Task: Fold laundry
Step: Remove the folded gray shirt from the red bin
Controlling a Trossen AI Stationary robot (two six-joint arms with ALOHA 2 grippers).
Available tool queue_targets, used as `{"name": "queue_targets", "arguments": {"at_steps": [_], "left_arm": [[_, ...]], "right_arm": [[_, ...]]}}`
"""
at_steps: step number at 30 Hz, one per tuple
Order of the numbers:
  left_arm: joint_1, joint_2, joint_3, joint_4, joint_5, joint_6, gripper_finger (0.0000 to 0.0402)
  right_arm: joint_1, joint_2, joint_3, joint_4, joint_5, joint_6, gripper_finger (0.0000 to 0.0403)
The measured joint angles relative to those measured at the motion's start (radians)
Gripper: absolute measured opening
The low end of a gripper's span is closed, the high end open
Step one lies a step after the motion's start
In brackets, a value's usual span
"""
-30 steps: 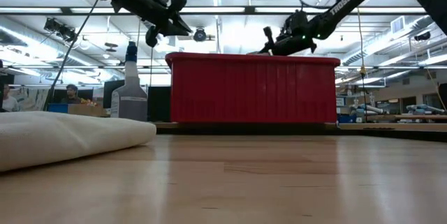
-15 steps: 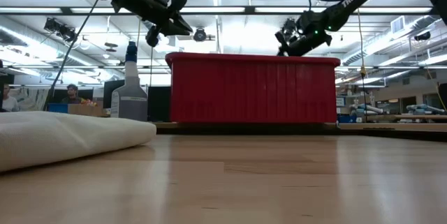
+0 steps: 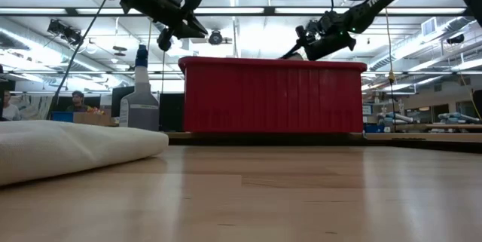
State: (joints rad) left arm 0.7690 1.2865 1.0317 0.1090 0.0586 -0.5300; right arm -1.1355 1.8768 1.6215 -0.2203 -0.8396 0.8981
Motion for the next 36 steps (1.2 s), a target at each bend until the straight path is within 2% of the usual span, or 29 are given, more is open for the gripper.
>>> {"name": "queue_targets", "arguments": {"at_steps": [3, 10, 16, 21, 25, 29, 32, 34, 36], "left_arm": [[-0.01, 0.0, 0.0, 0.0, -0.001, -0.006, 0.0064], [-0.034, 0.0, 0.0, 0.0, 0.0, -0.008, 0.0064], [-0.044, 0.0, 0.0, 0.0, 0.0, -0.009, 0.0064], [-0.044, 0.0, 0.0, 0.0, 0.0, -0.008, 0.0064], [-0.044, 0.001, 0.0, 0.004, -0.001, -0.008, 0.0064], [-0.044, 0.001, 0.0, 0.015, 0.0, -0.008, 0.0064], [-0.044, 0.001, 0.0, 0.014, -0.001, -0.007, 0.0064], [-0.044, 0.001, 0.0, 0.016, -0.001, -0.007, 0.0064], [-0.044, 0.001, 0.0, 0.027, -0.001, -0.006, 0.0064]], "right_arm": [[0.0, -0.01, 0.0, -0.02, -0.022, 0.009, 0.0229], [0.0, -0.059, 0.0, -0.08, -0.008, -0.1, 0.0231], [0.003, -0.123, 0.0, -0.223, 0.078, -0.207, 0.0231], [0.016, -0.113, 0.0, -0.311, 0.076, -0.247, 0.0231], [0.061, -0.113, 0.0, -0.315, 0.264, -0.375, 0.0231], [0.091, -0.111, 0.0, -0.23, 0.435, -0.485, 0.0228], [0.095, -0.085, 0.0, -0.158, 0.412, -0.495, 0.0197], [0.094, -0.061, 0.0, -0.137, 0.385, -0.493, 0.0147], [0.094, -0.043, 0.0, -0.122, 0.35, -0.493, 0.008]]}}
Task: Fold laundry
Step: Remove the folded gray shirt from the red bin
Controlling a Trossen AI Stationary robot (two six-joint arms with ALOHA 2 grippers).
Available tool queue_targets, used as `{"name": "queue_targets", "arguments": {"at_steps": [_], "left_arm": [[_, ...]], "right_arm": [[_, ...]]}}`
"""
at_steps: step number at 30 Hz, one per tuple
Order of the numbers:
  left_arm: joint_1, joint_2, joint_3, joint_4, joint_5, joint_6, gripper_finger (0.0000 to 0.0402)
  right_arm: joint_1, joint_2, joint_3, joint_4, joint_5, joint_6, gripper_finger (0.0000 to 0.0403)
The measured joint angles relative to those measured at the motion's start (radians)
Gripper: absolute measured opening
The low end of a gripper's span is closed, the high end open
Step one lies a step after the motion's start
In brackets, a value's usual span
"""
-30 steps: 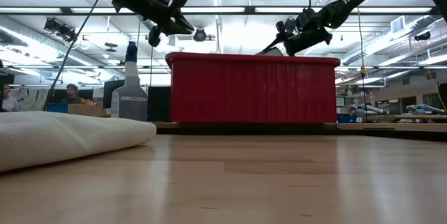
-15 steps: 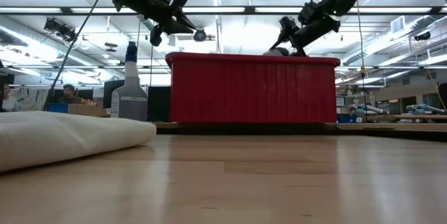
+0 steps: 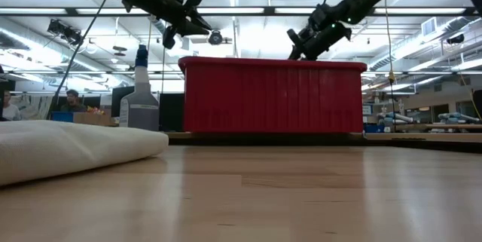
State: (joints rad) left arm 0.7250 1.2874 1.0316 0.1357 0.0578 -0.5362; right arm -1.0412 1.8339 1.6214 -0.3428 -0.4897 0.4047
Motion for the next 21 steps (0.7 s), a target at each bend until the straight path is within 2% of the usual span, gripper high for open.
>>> {"name": "queue_targets", "arguments": {"at_steps": [1, 2, 7, 13, 16, 21], "left_arm": [[0.0, 0.0, -0.001, 0.01, 0.0, -0.001, 0.0064], [0.0, 0.0, -0.001, 0.023, 0.0, -0.002, 0.0064], [-0.005, -0.008, -0.001, 0.109, 0.0, -0.014, 0.0064], [-0.005, -0.009, -0.001, 0.146, 0.0, 0.001, 0.0064], [-0.004, -0.009, -0.001, 0.141, 0.0, 0.007, 0.0064], [0.014, -0.011, -0.001, 0.103, 0.0, 0.033, 0.0064]], "right_arm": [[0.0, 0.004, -0.001, 0.01, -0.03, 0.002, 0.0048], [-0.001, 0.004, -0.001, 0.022, -0.056, 0.002, 0.0038], [-0.011, -0.057, -0.001, 0.099, -0.106, 0.068, 0.0039], [-0.074, -0.115, 0.001, 0.174, -0.266, 0.178, 0.0039], [-0.095, -0.12, 0.0, 0.179, -0.386, 0.235, 0.0039], [-0.085, -0.152, 0.001, 0.221, -0.689, 0.326, 0.0039]]}}
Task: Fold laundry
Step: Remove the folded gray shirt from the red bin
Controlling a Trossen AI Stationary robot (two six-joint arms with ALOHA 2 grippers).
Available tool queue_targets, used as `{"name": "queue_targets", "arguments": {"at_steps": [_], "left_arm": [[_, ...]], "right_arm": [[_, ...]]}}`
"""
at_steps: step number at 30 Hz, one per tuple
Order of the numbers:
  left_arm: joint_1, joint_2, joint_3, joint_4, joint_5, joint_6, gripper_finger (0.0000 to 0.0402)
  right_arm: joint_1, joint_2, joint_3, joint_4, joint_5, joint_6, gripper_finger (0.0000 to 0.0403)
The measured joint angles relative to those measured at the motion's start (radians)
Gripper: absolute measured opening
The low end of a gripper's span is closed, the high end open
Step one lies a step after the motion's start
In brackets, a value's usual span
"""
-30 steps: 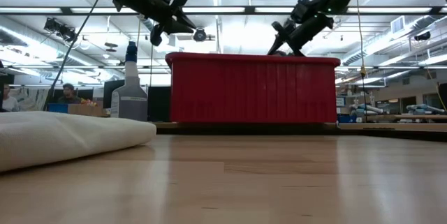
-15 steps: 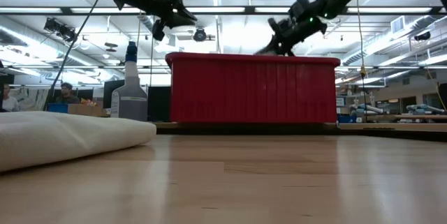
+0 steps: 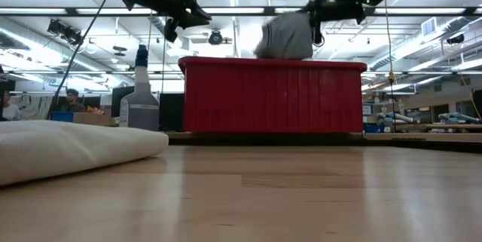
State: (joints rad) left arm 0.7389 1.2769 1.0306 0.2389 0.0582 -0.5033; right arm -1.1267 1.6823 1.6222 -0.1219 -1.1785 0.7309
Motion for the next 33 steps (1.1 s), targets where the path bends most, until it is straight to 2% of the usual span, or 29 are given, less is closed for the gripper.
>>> {"name": "queue_targets", "arguments": {"at_steps": [4, 7, 9, 13, 16, 19, 24, 27, 30, 33], "left_arm": [[0.006, -0.004, 0.0, -0.077, -0.003, 0.062, 0.0064], [-0.005, -0.012, 0.0, -0.168, -0.001, 0.125, 0.0064], [-0.017, -0.02, 0.003, -0.214, 0.0, 0.163, 0.0064], [-0.022, -0.062, 0.005, -0.315, 0.001, 0.219, 0.0064], [-0.025, -0.103, 0.006, -0.357, 0.0, 0.244, 0.0064], [-0.025, -0.136, 0.006, -0.375, 0.0, 0.279, 0.0064], [-0.024, -0.166, 0.007, -0.38, 0.008, 0.284, 0.0064], [-0.024, -0.175, 0.007, -0.401, 0.039, 0.281, 0.0064], [-0.027, -0.187, 0.007, -0.435, 0.065, 0.261, 0.0064], [-0.037, -0.189, 0.007, -0.47, 0.066, 0.252, 0.0064]], "right_arm": [[0.056, -0.006, 0.0, -0.092, -0.173, 0.0, 0.0039], [0.109, -0.01, 0.0, -0.262, -0.241, -0.082, 0.0039], [0.139, -0.011, 0.0, -0.43, -0.244, -0.195, 0.0039], [0.178, -0.01, 0.0, -0.828, -0.115, -0.486, 0.0039], [0.202, -0.008, 0.0, -1.137, 0.09, -0.712, 0.0039], [0.22, -0.001, -0.007, -1.346, 0.27, -0.879, 0.0039], [0.205, -0.002, -0.134, -1.356, 0.302, -0.924, 0.0039], [0.163, -0.011, -0.272, -1.313, 0.259, -0.918, 0.0039], [0.128, -0.043, -0.421, -1.164, 0.212, -0.843, 0.0039], [0.098, -0.102, -0.547, -0.978, 0.215, -0.713, 0.0039]]}}
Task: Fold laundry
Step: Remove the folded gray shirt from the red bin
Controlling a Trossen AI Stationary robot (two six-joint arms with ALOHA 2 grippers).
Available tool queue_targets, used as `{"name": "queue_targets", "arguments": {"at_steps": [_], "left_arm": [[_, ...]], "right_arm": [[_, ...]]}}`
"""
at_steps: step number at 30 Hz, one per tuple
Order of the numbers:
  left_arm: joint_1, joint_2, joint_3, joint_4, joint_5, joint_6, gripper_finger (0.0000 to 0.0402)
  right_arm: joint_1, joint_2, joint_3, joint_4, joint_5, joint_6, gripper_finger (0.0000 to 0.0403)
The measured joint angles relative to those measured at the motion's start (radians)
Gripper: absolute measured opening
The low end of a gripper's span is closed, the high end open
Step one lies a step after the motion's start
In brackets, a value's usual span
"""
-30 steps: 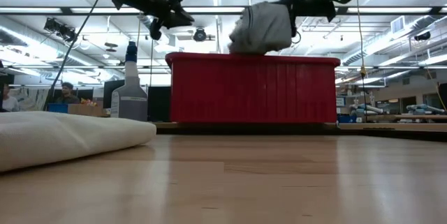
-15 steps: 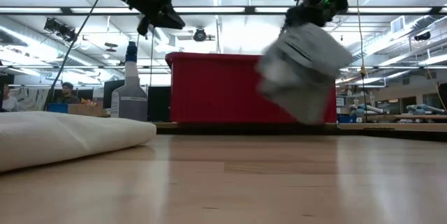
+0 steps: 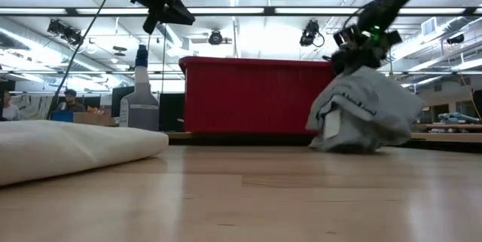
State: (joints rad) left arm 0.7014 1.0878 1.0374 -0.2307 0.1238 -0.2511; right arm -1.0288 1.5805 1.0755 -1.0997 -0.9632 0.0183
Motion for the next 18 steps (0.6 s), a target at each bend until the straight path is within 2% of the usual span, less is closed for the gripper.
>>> {"name": "queue_targets", "arguments": {"at_steps": [4, 9, 13, 16, 18], "left_arm": [[-0.013, -0.003, 0.0, -0.023, 0.001, 0.0, 0.0064], [-0.025, -0.003, 0.0, -0.029, 0.001, 0.0, 0.0064], [-0.026, -0.003, 0.0, -0.029, 0.001, 0.0, 0.0064], [-0.026, -0.003, 0.0, -0.028, 0.001, 0.0, 0.0064], [-0.026, -0.003, 0.0, -0.028, 0.001, 0.0, 0.0064]], "right_arm": [[-0.047, -0.097, -0.13, 0.188, 0.051, 0.14, 0.0041], [-0.121, -0.246, -0.273, 0.323, 0.186, 0.203, 0.0048], [-0.163, -0.327, -0.406, 0.493, 0.237, 0.302, 0.0053], [-0.184, -0.342, -0.502, 0.675, 0.248, 0.352, 0.0074], [-0.186, -0.347, -0.529, 0.727, 0.265, 0.353, 0.0102]]}}
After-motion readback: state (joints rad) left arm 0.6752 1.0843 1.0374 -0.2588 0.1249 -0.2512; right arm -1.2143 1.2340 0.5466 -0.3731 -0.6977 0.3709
